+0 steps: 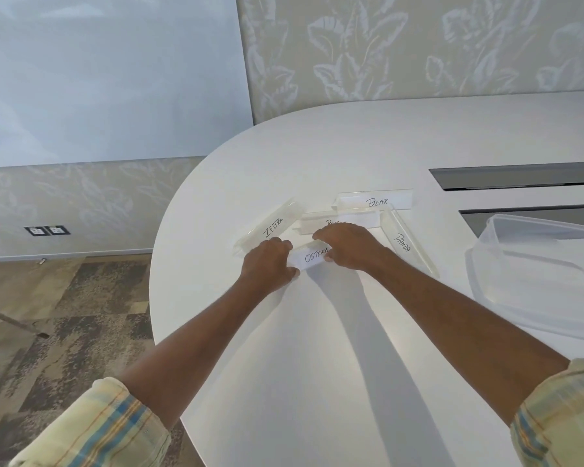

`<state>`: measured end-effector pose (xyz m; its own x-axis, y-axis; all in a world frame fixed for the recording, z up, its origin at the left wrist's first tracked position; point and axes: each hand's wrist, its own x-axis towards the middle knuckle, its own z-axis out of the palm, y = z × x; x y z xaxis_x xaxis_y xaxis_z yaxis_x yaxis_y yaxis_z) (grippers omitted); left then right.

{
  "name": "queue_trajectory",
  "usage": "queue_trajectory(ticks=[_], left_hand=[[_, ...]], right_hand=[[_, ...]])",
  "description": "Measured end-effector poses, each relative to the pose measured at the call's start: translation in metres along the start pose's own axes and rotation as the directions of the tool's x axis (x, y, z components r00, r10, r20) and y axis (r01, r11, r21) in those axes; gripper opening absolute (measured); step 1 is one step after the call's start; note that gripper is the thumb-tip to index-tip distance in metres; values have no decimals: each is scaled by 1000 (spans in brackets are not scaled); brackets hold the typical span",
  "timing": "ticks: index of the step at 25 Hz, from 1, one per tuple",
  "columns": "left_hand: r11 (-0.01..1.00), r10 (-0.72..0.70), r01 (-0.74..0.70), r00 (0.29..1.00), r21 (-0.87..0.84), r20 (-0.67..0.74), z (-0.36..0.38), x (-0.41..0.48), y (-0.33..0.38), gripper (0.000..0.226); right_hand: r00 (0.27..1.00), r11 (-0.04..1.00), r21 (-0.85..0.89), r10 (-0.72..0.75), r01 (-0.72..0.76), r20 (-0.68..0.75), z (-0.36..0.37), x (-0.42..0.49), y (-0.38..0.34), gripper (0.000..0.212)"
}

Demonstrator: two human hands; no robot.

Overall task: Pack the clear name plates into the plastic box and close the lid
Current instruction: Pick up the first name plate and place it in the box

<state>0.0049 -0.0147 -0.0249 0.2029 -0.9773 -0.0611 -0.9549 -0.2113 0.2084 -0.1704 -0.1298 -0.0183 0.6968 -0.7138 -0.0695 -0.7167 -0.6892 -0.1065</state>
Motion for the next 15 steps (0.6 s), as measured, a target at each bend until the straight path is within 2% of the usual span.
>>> queue_trajectory(ticks=[7, 15], left_hand=[[1000, -16, 17, 1000, 16, -26, 3, 8, 2, 34], [1000, 7, -8, 997, -23, -73, -7, 7, 5, 48]], right_hand=[[1000, 1000, 12, 12, -12, 12, -5, 8, 6, 45], [999, 1000, 6, 12, -12, -43, -22, 2, 14, 46]])
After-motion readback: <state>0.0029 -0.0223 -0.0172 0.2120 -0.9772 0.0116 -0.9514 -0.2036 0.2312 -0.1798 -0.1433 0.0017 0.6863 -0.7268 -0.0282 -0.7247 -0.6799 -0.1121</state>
